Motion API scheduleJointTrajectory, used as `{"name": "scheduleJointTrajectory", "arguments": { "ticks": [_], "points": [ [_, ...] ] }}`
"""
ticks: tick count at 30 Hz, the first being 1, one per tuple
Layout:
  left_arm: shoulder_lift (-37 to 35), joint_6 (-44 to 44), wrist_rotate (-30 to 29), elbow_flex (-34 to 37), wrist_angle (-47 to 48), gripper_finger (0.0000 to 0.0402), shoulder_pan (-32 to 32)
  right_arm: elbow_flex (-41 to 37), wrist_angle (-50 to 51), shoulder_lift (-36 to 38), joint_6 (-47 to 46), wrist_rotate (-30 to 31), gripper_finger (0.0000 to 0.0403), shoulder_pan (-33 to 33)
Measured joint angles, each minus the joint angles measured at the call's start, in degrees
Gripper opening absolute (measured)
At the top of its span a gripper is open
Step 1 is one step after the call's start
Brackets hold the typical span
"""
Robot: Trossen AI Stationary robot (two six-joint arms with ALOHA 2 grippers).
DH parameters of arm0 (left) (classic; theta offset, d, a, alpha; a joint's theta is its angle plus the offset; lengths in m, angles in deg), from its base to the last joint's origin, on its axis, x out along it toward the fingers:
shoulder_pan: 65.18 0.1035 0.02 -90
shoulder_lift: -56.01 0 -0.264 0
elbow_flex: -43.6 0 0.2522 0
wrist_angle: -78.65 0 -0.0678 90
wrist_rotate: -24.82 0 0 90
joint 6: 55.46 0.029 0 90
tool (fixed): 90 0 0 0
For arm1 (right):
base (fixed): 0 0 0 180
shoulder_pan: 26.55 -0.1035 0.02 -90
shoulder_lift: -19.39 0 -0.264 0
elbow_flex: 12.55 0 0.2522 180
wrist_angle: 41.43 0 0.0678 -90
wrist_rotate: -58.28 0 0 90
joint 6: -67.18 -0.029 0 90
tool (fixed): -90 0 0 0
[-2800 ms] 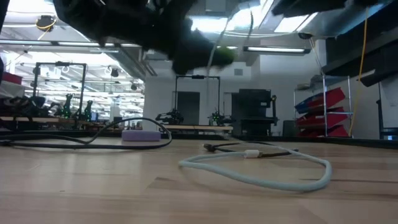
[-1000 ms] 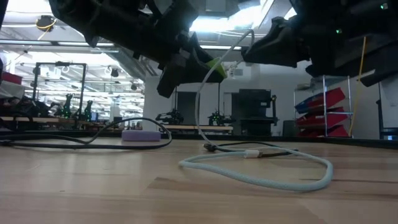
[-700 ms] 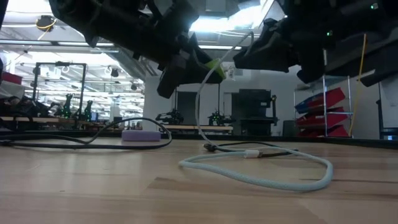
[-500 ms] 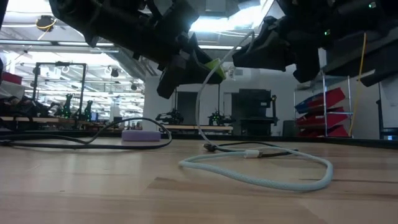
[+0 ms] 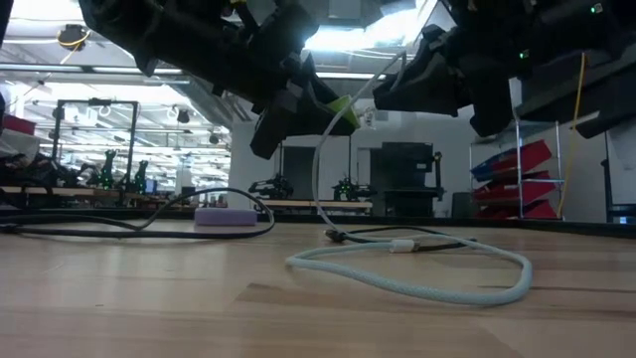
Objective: Insert USB
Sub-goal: Insert the white usb cable into the green charger adapter
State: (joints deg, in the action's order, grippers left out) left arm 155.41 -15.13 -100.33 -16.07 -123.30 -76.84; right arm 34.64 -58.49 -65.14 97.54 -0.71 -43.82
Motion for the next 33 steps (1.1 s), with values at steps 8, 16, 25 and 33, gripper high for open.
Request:
{"name": "scheduleJointTrajectory", "arguments": {
  "ticks": [8, 16, 25, 33],
  "points": [
    [0.00, -0.85, 0.10, 0.00, 0.93, 0.0123, 0.38, -0.02, 0.63, 0.02, 0.00, -0.23, 0.0027, 0.00],
    [0.00, -0.89, 1.03, 0.00, 0.72, 0.0123, 0.36, -0.02, 0.71, 0.02, -0.02, -1.15, 0.0024, 0.04],
    [0.02, -0.85, 2.56, 0.00, 0.10, 0.0123, 0.29, -0.04, 1.15, 0.04, -0.02, -1.28, 0.0024, 0.05],
    [0.04, -0.47, 5.20, 0.00, -0.74, 0.0123, 0.09, -0.04, 0.93, 0.07, -0.02, -2.02, 0.0024, 0.00]
  ]
}}
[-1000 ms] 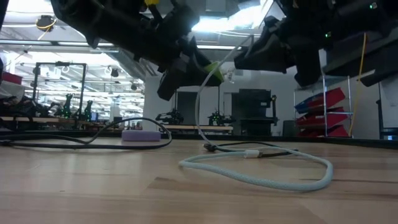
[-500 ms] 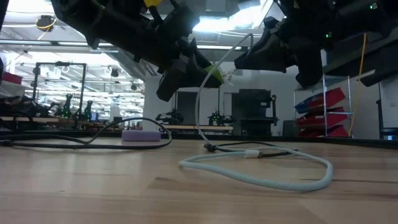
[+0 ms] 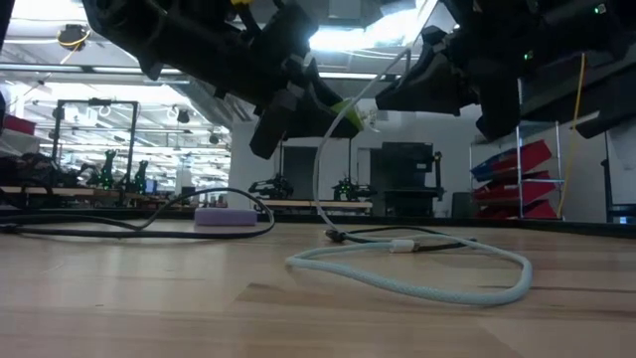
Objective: Insert USB
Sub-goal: Insert the white usb cable into the green charger adapter
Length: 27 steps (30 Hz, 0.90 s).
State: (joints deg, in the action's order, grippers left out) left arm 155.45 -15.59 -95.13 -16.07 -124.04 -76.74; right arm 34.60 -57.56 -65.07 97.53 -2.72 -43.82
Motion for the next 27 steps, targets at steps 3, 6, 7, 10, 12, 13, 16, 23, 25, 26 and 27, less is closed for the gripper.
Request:
{"name": "scheduleJointTrajectory", "arguments": {
  "ticks": [3, 6, 7, 10, 12, 13, 16, 23, 25, 26, 27],
  "points": [
    [0.00, 0.01, 0.58, 0.07, -0.54, 0.0123, -0.01, 0.00, -0.22, 0.02, 0.00, -0.93, 0.0024, 0.00],
    [0.07, 0.01, 1.93, 0.13, -1.76, 0.0123, -0.04, 0.00, -0.70, 0.11, -0.01, -2.14, 0.0024, 0.00],
    [0.07, 0.01, 2.45, 0.13, -2.12, 0.0123, -0.04, 0.00, -0.80, 0.11, -0.02, -2.26, 0.0024, -0.02],
    [0.07, 0.28, 2.89, 0.15, -2.62, 0.0123, -0.04, 0.00, -0.90, 0.11, -0.35, -2.78, 0.0024, 0.00],
    [0.07, 0.74, 2.75, 0.16, -2.62, 0.0123, -0.06, 0.00, -0.77, 0.11, -0.31, -2.95, 0.0024, 0.00],
    [0.07, 0.77, 2.69, 0.15, -2.63, 0.0123, -0.06, 0.00, -0.74, 0.11, -0.20, -2.18, 0.0024, 0.00],
    [0.07, 0.71, 2.08, 0.15, -3.10, 0.0123, 0.05, 0.04, -0.80, 0.09, 0.04, 1.53, 0.0024, -0.02],
    [0.06, 0.01, 2.99, -0.08, -2.47, 0.0123, 0.27, 0.00, -3.37, -0.02, 1.64, -1.04, 0.0024, 0.11],
    [0.00, -0.35, 3.66, -0.09, -2.40, 0.0123, 0.27, 0.43, -3.04, -0.06, 1.66, -1.25, 0.0024, 0.15],
    [0.00, -0.42, 3.93, -0.09, -2.49, 0.0123, 0.19, 0.72, -3.02, -0.09, 1.66, -1.58, 0.0024, 0.17],
    [0.00, -0.37, 3.76, -0.09, -2.51, 0.0123, 0.09, 0.98, -2.86, -0.09, 1.65, -1.79, 0.0024, 0.21]
  ]
}}
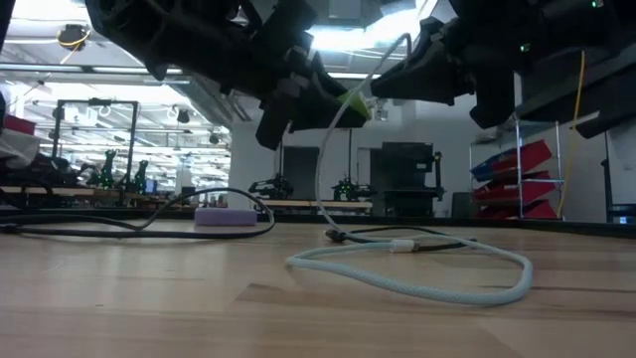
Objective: Insert USB
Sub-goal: Insert the white usb cable into the green charger adapter
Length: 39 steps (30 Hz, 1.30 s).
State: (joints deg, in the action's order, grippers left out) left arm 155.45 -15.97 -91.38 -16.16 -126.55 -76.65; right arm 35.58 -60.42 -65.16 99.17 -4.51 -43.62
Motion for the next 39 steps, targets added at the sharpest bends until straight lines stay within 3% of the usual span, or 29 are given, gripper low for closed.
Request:
{"name": "scheduleJointTrajectory", "arguments": {
  "ticks": [4, 10, 20, 30, 39],
  "points": [
    [-0.04, 0.41, 0.16, -0.02, 0.09, 0.0123, -0.12, 0.57, 1.64, 0.00, -0.01, -1.94, 0.0024, 0.01],
    [-0.04, 0.47, -0.37, -0.02, 0.16, 0.0123, -0.14, 0.66, 2.47, 0.00, 0.10, 0.24, 0.0024, 0.01],
    [-0.04, 1.98, 1.41, 0.02, -3.91, 0.0123, -0.81, 0.66, -2.58, 0.07, 3.43, -9.85, 0.0003, 1.73],
    [-0.11, 3.35, -0.81, 0.01, -6.69, 0.0123, -1.69, 0.61, -6.69, 1.31, 6.11, -11.33, 0.0010, 3.17],
    [-0.04, 8.17, -1.51, 0.20, -15.52, 0.0123, -3.88, 0.44, -14.43, 1.49, 5.65, -21.37, 0.0010, 5.19]
  ]
}}
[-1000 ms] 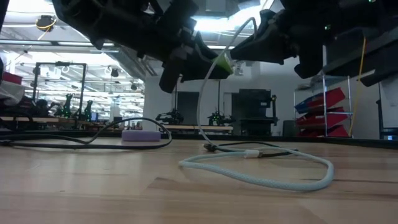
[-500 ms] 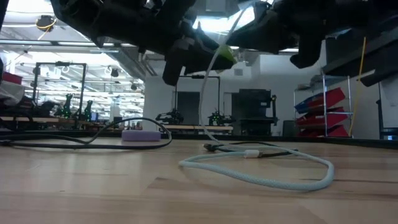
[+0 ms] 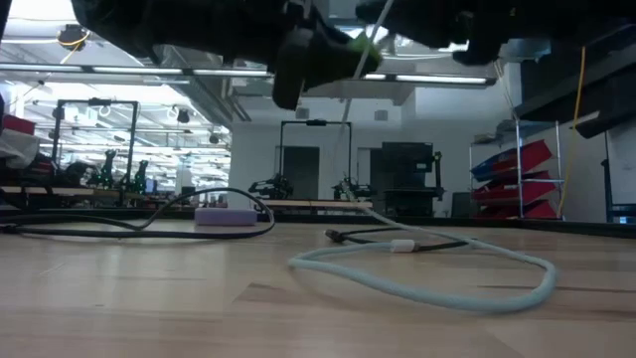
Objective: Insert USB
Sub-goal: Insert the white usb cable into the green charger adapter
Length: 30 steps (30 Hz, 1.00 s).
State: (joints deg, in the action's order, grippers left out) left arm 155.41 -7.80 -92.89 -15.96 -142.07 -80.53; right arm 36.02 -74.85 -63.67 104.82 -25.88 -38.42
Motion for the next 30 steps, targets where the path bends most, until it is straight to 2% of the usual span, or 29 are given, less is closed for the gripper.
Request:
{"name": "scheduleJointTrajectory", "arguments": {
  "ticks": [4, 12, 17, 22, 27, 30],
  "points": [
    [0.02, 0.35, 1.49, 0.00, -2.05, 0.0123, -0.34, 0.00, -2.08, 0.00, -0.15, -4.11, 0.0010, 0.65],
    [0.13, -0.26, 3.61, 0.09, -3.20, 0.0123, -0.45, 0.00, -1.21, 0.07, -0.23, -3.72, 0.0010, 0.63],
    [0.13, -0.33, 3.70, 0.09, -4.32, 0.0123, -0.45, 0.00, -4.06, -0.02, 0.16, -2.86, 0.0010, 0.61],
    [0.13, -0.21, 4.47, 0.09, -3.10, 0.0123, -0.45, 0.04, 0.41, -0.02, 0.39, -5.92, 0.0010, 0.70],
    [0.07, -0.33, 2.48, 0.07, -3.41, 0.0123, -0.29, -0.04, -2.81, -0.09, 0.22, 0.12, 0.0010, 0.96],
    [0.04, -0.28, 3.22, 0.00, -3.19, 0.0123, -0.35, -0.04, -1.95, -0.09, 0.73, -4.46, 0.0010, 1.12]
  ]
}}
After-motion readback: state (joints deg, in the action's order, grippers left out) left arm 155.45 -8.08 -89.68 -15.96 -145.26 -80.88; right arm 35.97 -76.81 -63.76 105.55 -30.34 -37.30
